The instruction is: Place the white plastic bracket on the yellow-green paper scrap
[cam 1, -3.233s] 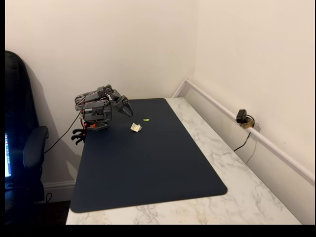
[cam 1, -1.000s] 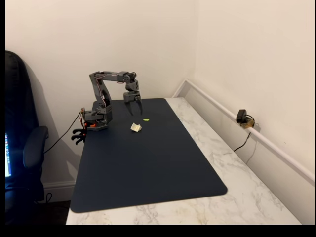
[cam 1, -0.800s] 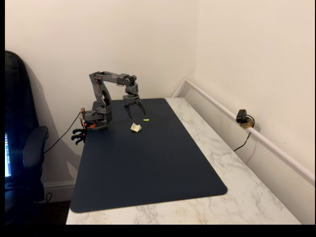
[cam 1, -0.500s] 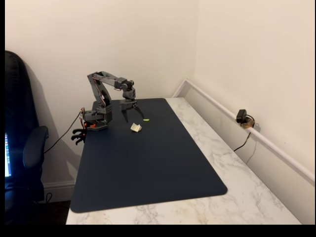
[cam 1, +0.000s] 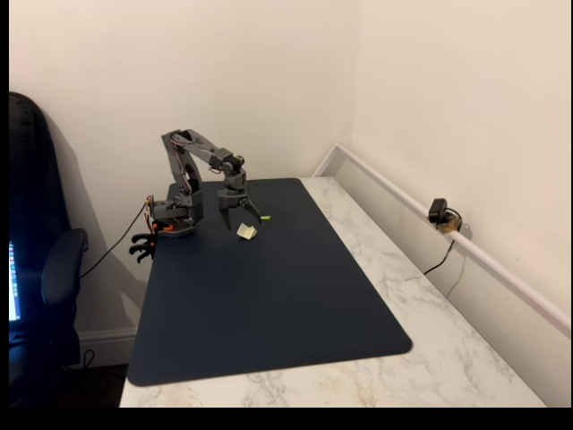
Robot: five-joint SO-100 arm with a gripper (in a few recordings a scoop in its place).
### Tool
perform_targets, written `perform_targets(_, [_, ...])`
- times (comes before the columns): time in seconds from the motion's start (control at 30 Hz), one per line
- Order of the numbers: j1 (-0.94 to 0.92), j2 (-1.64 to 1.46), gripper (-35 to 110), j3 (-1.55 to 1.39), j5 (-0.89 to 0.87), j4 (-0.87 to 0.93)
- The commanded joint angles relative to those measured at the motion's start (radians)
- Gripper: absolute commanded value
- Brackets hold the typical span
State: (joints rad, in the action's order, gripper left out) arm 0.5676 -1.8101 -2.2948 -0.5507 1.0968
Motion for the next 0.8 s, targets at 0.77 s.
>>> perform_targets(0.77, [-0.08,0.167,22,0.158,0.069,-0.023])
